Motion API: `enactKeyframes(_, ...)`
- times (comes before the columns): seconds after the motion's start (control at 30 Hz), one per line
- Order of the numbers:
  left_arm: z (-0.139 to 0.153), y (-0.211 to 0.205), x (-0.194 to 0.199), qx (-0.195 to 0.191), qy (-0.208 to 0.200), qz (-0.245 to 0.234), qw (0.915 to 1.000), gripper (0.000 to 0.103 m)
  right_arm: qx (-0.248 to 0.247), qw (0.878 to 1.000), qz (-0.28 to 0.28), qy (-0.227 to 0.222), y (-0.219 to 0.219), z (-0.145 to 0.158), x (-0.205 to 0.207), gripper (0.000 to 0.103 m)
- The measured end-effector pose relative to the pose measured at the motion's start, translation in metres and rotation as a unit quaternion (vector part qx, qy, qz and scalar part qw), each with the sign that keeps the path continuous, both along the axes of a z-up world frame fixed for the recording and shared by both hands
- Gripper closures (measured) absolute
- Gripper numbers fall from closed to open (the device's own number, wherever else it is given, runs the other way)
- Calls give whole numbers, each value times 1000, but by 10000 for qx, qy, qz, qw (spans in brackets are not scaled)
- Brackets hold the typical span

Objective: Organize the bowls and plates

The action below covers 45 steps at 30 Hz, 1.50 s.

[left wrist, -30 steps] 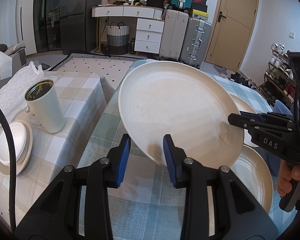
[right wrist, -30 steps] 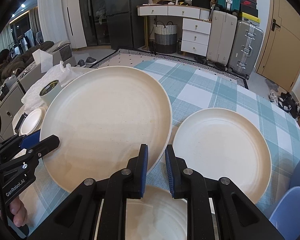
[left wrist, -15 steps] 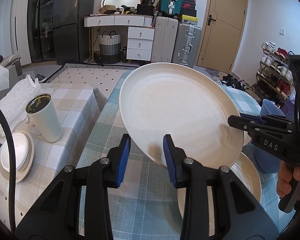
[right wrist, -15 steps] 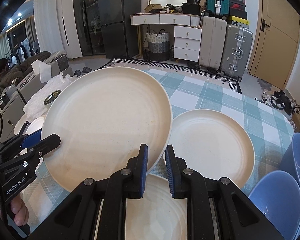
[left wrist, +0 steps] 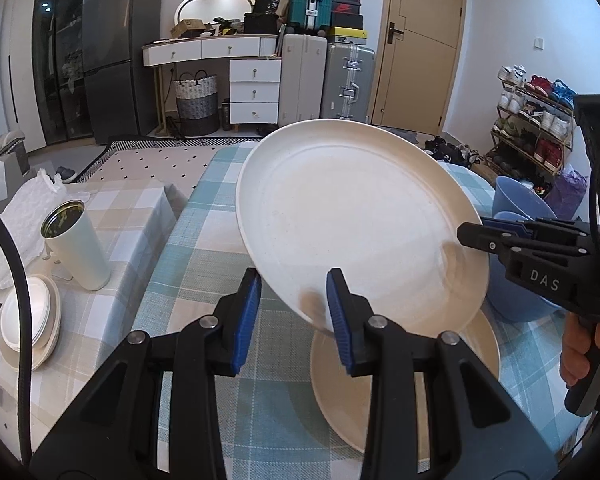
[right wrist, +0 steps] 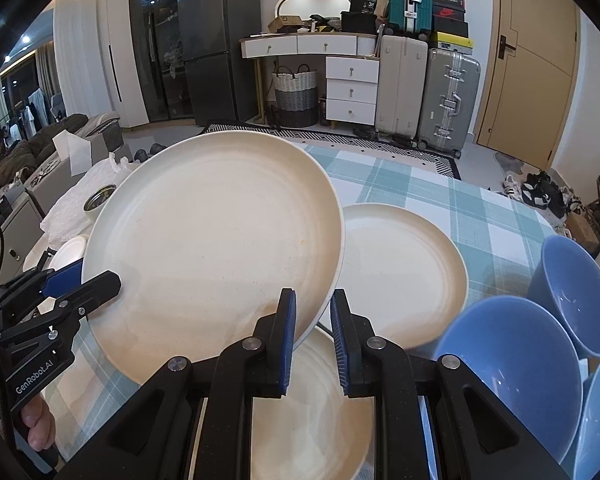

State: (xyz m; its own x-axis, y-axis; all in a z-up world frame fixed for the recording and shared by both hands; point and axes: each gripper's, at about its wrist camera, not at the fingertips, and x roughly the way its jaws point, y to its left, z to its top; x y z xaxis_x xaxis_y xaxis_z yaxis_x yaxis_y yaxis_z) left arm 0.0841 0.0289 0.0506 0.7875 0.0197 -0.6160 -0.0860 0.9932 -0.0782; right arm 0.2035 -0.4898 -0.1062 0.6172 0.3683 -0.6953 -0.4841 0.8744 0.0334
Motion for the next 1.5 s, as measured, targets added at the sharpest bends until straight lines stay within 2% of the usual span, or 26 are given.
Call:
enactKeyframes(0.37,9,-35,-25,172,-3,-225,9996,72,43,9998,-203,32,-26,1,-28,85)
enactKeyframes(0.6,7,-42,-37,241,49,-284,9993,72,104,9996,-252,112,-37,-6,-41,85)
enactKeyframes(1.07,-11,-55,-60,320,225,-362,9986,72,122,9992,-290,250,-50,-21,-60,85)
enactKeyframes(1.5,-24,-55,-65,426,326,-454,9975,72,22,9989,-340,314,-58,-33,-75,85)
